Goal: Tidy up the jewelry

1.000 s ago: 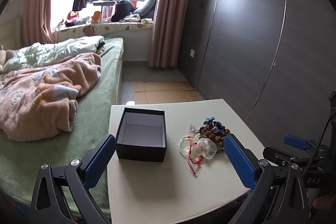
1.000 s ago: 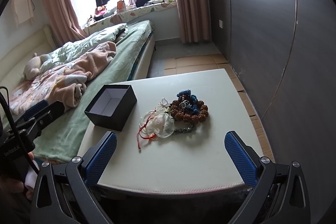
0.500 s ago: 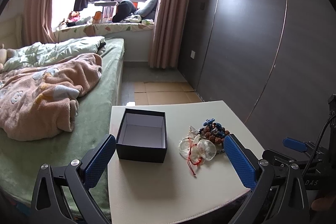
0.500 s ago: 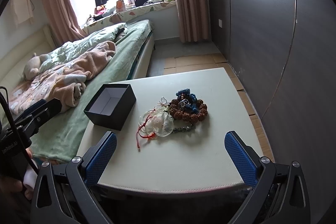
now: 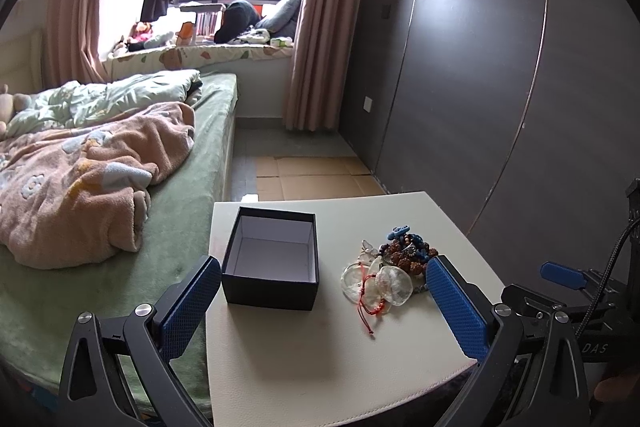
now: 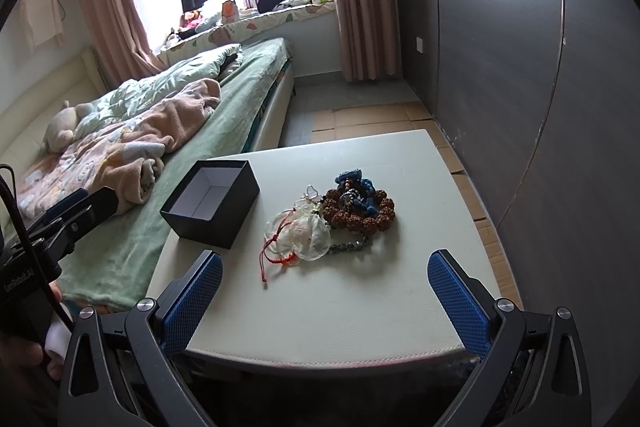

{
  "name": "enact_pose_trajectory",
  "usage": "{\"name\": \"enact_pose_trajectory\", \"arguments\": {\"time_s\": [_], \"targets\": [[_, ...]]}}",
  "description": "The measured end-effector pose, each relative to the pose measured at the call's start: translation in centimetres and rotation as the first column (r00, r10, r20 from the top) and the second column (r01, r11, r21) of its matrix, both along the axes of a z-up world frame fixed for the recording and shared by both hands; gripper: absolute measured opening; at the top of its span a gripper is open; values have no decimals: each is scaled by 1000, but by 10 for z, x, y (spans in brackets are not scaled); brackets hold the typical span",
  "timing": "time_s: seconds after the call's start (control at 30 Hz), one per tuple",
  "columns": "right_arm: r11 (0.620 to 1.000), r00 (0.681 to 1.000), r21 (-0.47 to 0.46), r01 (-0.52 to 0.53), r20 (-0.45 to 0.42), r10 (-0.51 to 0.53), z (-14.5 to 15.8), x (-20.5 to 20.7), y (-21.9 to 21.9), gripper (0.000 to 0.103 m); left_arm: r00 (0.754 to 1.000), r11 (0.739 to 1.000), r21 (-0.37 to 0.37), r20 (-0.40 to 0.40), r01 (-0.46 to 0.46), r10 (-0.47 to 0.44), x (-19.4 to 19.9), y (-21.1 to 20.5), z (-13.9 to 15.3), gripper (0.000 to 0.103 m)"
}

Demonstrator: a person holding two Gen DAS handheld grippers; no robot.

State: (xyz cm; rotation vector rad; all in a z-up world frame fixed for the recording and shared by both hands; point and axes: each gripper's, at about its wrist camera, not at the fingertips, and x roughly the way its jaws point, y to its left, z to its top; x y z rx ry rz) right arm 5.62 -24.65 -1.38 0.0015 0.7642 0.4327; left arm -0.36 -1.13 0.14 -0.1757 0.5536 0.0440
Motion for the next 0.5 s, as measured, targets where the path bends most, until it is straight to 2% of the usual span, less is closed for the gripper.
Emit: {"name": "enact_pose_trajectory", "arguments": {"time_s": [0.27,0.5], "targets": [[1000,1000,0,1,0,-1,0,0,0,103,1000,1000,-4,-2,-1,1,2,1,-1,103],[1000,1000,12,23,-13,-23,0,10,-8,103,1000,1000,-20,-22,-3,3,21,-1,-4,103]]}}
